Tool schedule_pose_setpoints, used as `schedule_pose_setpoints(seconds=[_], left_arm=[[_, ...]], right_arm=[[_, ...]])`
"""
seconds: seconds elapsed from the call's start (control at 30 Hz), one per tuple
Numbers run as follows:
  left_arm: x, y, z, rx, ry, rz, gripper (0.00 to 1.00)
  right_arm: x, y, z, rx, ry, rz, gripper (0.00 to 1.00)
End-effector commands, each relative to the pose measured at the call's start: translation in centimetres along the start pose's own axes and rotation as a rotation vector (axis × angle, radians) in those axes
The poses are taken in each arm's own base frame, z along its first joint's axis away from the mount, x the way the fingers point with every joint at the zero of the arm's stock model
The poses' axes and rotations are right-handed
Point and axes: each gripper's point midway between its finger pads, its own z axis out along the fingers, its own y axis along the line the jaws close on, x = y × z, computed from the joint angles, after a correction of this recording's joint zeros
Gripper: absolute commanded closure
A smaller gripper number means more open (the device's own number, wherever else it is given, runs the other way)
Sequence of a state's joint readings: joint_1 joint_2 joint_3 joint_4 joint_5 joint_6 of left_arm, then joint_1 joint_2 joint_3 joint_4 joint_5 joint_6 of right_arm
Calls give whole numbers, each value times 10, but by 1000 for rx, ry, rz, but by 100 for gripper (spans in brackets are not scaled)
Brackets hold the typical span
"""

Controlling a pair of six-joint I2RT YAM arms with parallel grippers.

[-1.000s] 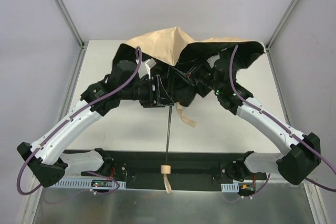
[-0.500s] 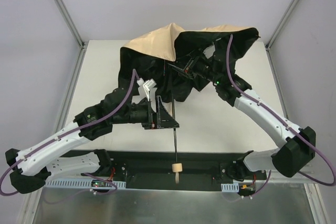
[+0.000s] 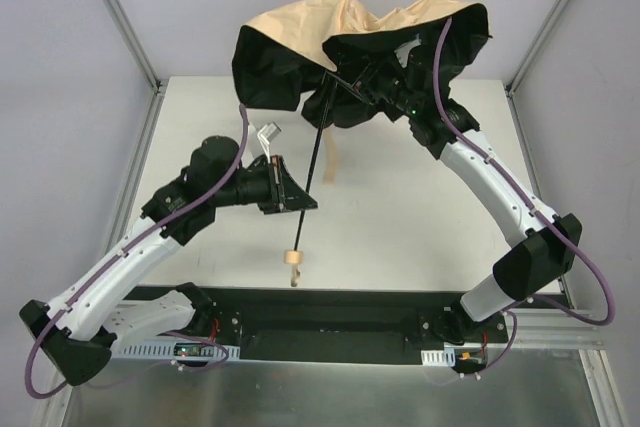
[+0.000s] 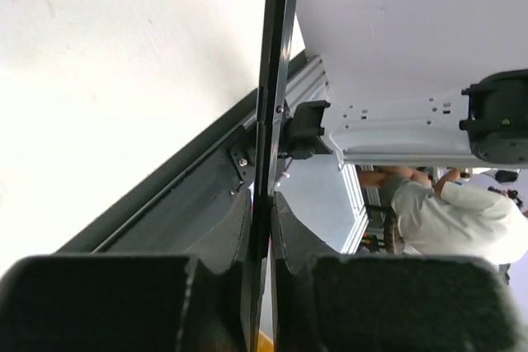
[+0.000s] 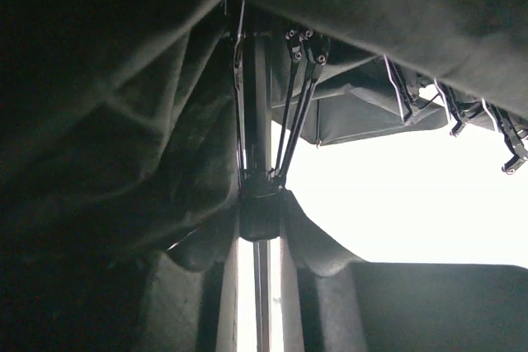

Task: Put away the umbrella

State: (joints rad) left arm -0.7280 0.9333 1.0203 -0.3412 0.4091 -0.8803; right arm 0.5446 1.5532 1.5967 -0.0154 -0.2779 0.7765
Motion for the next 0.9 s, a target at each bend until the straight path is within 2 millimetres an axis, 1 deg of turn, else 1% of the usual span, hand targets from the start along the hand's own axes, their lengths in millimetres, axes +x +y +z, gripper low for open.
schedule_pose_setpoints(seconds=[0.0, 0.03, 0.07, 0.13, 0.17, 0.23, 0.3, 0.37, 0.4, 0.47, 0.53, 0.6, 0.63, 0.67, 0.7, 0.73, 0.77, 0.8, 0.83, 0.87], left_arm=[[-90, 4, -3, -28, -175, 100, 100], [-101, 5, 0, -33, -176, 113, 100], [-107, 5, 3, -31, -172, 130, 100], [-115, 5, 5, -43, -168, 152, 100], [-114, 3, 5, -38, -160, 155, 100], [-108, 5, 5, -31, -146, 141, 100], [-103, 11, 5, -43, -141, 134, 100], [-104, 17, 7, -55, -139, 136, 100], [-108, 16, 8, -51, -137, 134, 100], [-114, 7, 8, -28, -135, 145, 100], [-113, -2, 4, -2, -126, 149, 100], [-103, -4, -1, 15, -112, 128, 100], [-97, -5, -4, 22, -108, 117, 96], [-89, -2, -7, 25, -97, 104, 85], [-80, -4, -11, 39, -87, 96, 71], [-73, -7, -17, 58, -83, 87, 60], [-65, -7, -22, 67, -77, 69, 52], [-57, -9, -29, 80, -79, 51, 46], [-50, -10, -33, 91, -77, 28, 36], [-43, -13, -38, 107, -73, 7, 33]], right_arm=[[67, 27, -19, -52, 190, 35, 100], [94, 28, -21, -59, 238, 46, 100], [117, 32, -26, -75, 265, 47, 100], [150, 25, -35, -73, 282, 73, 100], [157, 24, -41, -74, 274, 85, 100], [161, 18, -47, -70, 263, 108, 100], [155, 16, -47, -61, 257, 86, 100], [148, 21, -45, -70, 243, 72, 100], [147, 23, -44, -74, 237, 67, 100], [139, 24, -45, -72, 216, 62, 100], [121, 12, -44, -50, 159, 72, 100], [98, 10, -43, -65, 104, 82, 100], [87, 11, -42, -74, 83, 82, 100], [77, 13, -41, -86, 63, 74, 100], [68, 19, -41, -105, 42, 59, 100], [59, 22, -41, -116, 15, 50, 100], [51, 25, -41, -126, -8, 45, 100], [43, 31, -41, -146, -30, 42, 100], [38, 36, -41, -163, -49, 38, 100], [35, 39, -41, -174, -62, 34, 100]])
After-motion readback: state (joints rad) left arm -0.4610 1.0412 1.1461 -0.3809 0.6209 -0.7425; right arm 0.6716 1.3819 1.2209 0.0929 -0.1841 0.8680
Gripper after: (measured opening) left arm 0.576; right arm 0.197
